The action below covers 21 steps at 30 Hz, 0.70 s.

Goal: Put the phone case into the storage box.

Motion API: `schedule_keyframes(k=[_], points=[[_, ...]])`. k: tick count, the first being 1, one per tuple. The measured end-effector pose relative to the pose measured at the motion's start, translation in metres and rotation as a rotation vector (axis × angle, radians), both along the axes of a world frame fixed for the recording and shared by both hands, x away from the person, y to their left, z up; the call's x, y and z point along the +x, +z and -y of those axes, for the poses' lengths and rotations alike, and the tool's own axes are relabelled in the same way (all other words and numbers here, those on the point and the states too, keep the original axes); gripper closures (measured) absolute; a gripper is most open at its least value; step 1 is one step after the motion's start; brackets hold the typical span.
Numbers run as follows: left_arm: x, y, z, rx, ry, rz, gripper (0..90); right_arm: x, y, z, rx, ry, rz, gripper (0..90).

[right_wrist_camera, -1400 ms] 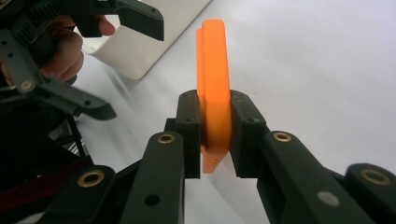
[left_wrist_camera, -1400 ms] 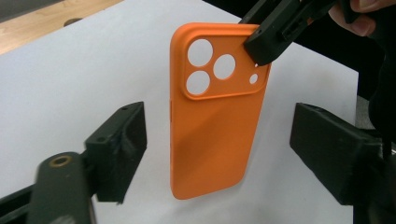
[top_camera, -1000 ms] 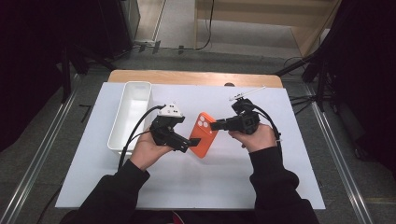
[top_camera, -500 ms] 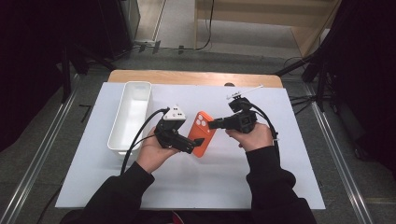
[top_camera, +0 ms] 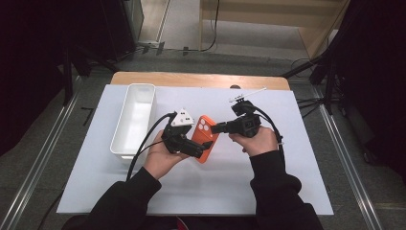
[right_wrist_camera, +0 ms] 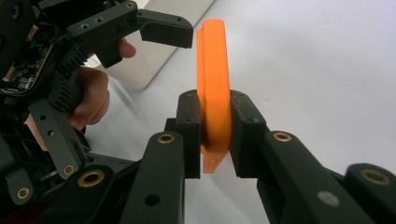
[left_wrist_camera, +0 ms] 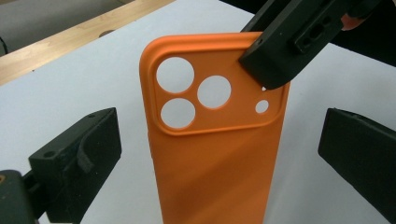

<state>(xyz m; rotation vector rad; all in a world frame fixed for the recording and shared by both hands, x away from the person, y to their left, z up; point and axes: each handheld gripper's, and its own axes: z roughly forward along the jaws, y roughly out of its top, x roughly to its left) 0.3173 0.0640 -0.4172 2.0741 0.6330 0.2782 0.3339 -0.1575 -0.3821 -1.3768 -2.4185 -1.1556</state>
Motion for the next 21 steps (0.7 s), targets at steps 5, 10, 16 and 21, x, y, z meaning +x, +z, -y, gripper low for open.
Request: schedule_keyframes(k=[5,10,16,21], points=[[-0.001,0.0,0.003,0.002,0.006,0.013,0.0,0.0,-0.001,-0.001,-0.001,0.001,-0.005,74.5],[-0.003,-0.001,0.006,-0.007,0.018,0.024,0.8,-0.001,-0.001,-0.004,-0.002,0.009,0.001,74.5],[-0.002,-0.005,0.01,0.0,0.06,0.009,0.8,-0.003,0.0,-0.006,-0.004,0.008,-0.004,74.5],[-0.001,-0.009,0.012,0.005,0.074,0.006,0.8,-0.003,0.0,-0.007,-0.006,0.008,-0.001,74.5]])
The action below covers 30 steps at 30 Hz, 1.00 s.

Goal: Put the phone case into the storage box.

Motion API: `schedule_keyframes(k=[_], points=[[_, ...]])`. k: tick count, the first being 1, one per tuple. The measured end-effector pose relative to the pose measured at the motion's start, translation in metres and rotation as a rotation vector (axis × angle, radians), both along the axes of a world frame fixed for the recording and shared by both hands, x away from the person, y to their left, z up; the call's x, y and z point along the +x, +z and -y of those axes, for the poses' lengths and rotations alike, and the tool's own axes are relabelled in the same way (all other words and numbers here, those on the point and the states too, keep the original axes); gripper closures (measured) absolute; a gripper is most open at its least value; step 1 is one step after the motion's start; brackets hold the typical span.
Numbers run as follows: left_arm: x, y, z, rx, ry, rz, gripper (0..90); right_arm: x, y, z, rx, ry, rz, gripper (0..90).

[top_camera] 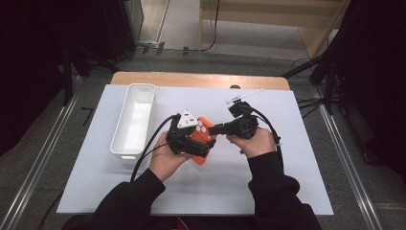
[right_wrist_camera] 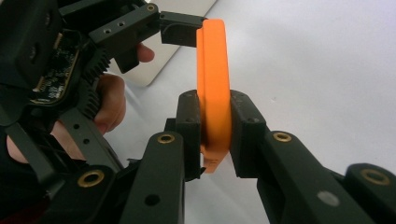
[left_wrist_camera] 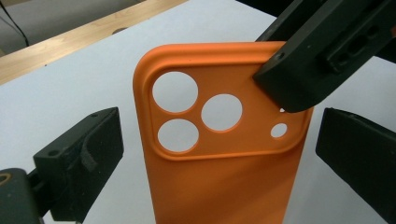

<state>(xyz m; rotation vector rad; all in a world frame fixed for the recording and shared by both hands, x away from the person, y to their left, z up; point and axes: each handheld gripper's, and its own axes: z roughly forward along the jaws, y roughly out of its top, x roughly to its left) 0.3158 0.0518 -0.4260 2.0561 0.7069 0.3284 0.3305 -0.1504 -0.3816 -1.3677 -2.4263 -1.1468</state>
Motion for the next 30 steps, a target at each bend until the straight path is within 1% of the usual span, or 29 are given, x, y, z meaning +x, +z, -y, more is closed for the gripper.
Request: schedule_keyframes(k=[4,6,10,11,13,14,16,22,27,30], points=[[-0.0008,-0.0018,0.0022,0.005,0.005,0.007,0.9,-0.0002,-0.0002,-0.0005,0.001,-0.002,-0.001,74.5],[-0.001,-0.003,0.0027,0.003,0.008,0.01,2.4,-0.0004,-0.0002,-0.0009,0.003,-0.002,-0.005,74.5],[0.0,-0.0059,0.0025,-0.002,0.02,0.006,4.9,-0.0006,-0.0003,-0.0014,0.003,0.001,-0.014,74.5],[0.0002,-0.0067,0.0023,-0.011,0.025,0.002,5.8,-0.0007,-0.0002,-0.0014,0.004,0.001,-0.015,74.5],[0.0006,-0.0071,0.0017,-0.008,0.023,-0.002,6.6,-0.0006,-0.0002,-0.0015,0.006,-0.004,-0.016,74.5],[0.0002,-0.0073,0.0018,-0.017,0.018,-0.004,8.2,-0.0006,-0.0003,-0.0014,0.01,-0.005,-0.019,74.5],[-0.0011,-0.0074,0.0023,-0.017,0.014,0.001,13.4,0.0,-0.0009,-0.001,0.01,-0.008,-0.017,74.5],[-0.0011,-0.0081,0.0034,-0.007,0.016,-0.002,14.5,0.0006,-0.0024,-0.0005,0.012,-0.013,-0.031,74.5],[-0.0019,-0.006,0.0025,0.0,0.014,0.007,15.4,0.0005,-0.0022,-0.0001,0.018,-0.011,-0.025,74.4],[-0.0022,-0.0047,0.0025,0.001,0.014,0.002,15.7,0.0001,-0.0016,0.0001,0.024,-0.012,-0.025,74.5]])
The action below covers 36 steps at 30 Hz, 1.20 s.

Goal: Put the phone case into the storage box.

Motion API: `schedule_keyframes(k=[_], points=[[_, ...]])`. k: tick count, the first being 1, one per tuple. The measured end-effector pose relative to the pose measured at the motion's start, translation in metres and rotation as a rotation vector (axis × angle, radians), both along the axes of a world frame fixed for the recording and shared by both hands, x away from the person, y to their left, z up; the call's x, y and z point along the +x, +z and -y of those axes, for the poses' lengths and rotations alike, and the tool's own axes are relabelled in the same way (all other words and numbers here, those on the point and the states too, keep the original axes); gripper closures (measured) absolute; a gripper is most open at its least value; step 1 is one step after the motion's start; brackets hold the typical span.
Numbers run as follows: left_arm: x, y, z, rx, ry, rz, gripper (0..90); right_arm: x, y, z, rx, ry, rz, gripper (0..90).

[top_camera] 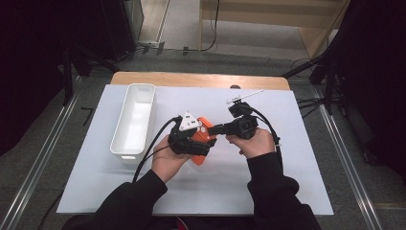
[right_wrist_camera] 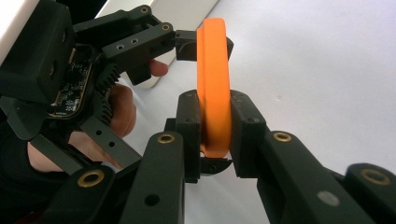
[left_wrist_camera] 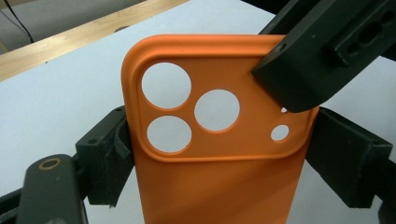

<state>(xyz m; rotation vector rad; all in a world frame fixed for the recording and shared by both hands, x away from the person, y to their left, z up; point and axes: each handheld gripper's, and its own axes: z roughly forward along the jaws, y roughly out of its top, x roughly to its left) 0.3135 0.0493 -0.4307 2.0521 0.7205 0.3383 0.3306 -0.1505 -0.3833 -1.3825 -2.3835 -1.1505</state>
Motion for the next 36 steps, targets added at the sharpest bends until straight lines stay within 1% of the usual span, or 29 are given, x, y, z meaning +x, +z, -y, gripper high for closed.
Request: schedule_keyframes(k=[6,14,20,25,30,36], points=[[0.001,0.001,-0.001,-0.002,-0.015,-0.012,15.9,0.0,0.0,0.0,0.007,0.005,-0.005,74.3],[0.001,0.003,-0.001,0.011,-0.013,-0.003,16.0,0.0,0.001,0.0,0.008,0.005,0.0,74.0],[0.001,0.005,-0.001,0.015,-0.016,-0.009,16.1,-0.001,0.001,0.0,0.013,0.006,-0.001,73.0],[0.002,0.005,-0.002,0.008,-0.012,-0.012,16.1,-0.002,0.003,0.001,0.017,-0.006,0.006,67.9],[0.003,0.005,-0.003,0.014,-0.012,-0.016,16.0,-0.004,0.009,0.004,0.015,-0.013,0.022,63.2],[0.003,0.006,-0.003,0.015,-0.022,-0.033,16.0,-0.007,0.016,0.007,0.023,-0.012,0.035,57.7]])
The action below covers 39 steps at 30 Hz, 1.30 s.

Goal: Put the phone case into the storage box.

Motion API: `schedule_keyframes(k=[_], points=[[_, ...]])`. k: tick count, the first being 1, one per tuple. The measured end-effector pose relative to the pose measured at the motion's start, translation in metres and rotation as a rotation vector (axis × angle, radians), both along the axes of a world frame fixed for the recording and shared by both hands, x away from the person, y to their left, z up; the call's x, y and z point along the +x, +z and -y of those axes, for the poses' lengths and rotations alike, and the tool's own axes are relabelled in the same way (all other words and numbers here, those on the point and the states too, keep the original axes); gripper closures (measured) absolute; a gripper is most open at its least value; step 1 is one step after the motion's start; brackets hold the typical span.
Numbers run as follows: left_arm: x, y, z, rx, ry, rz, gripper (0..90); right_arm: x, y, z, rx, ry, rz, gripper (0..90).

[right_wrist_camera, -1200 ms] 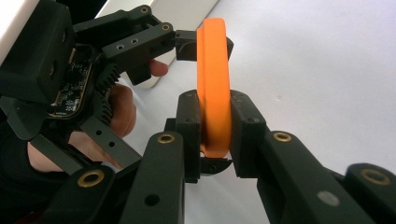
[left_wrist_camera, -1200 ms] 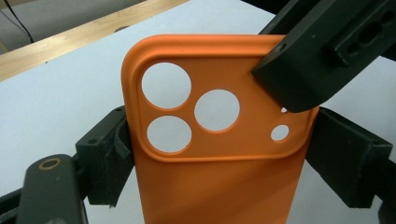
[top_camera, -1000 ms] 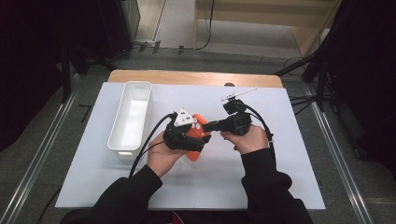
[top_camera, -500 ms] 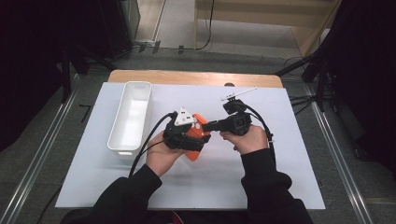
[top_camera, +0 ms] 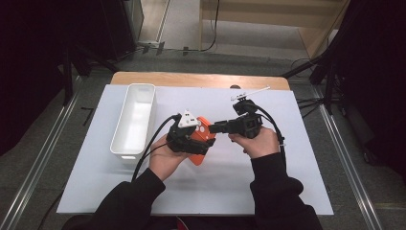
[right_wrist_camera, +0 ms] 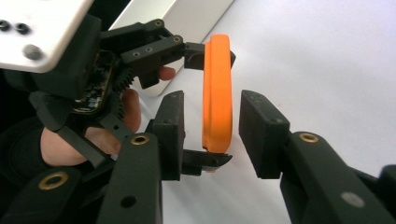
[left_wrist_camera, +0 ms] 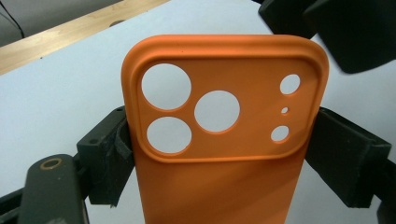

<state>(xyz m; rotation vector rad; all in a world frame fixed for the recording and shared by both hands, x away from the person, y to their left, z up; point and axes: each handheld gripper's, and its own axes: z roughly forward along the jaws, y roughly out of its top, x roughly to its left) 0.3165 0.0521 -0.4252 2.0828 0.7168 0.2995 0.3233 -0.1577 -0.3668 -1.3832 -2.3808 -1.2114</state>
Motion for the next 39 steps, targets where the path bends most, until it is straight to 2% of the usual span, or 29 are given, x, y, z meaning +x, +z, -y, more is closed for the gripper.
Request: schedule_keyframes(k=[8,17,23,27,32,37,39], points=[[0.001,0.002,-0.001,0.001,-0.007,-0.013,16.0,-0.003,0.006,0.007,0.011,-0.001,0.008,53.9],[0.002,0.006,-0.004,-0.005,-0.03,-0.037,16.0,-0.006,0.008,0.015,-0.006,0.003,0.037,46.5],[0.003,0.007,-0.005,-0.009,-0.046,-0.073,16.0,-0.008,0.007,0.019,-0.038,0.012,0.092,40.8],[0.004,0.008,-0.006,-0.007,-0.055,-0.083,16.0,-0.01,0.004,0.02,-0.053,0.035,0.133,39.4],[0.006,0.01,-0.009,-0.017,-0.068,-0.106,15.9,-0.013,0.0,0.023,-0.043,0.061,0.145,39.2],[0.006,0.012,-0.01,-0.023,-0.079,-0.119,15.9,-0.017,-0.002,0.027,-0.037,0.091,0.19,38.4],[0.007,0.012,-0.01,-0.026,-0.084,-0.126,15.9,-0.02,-0.003,0.028,-0.051,0.099,0.218,37.1]])
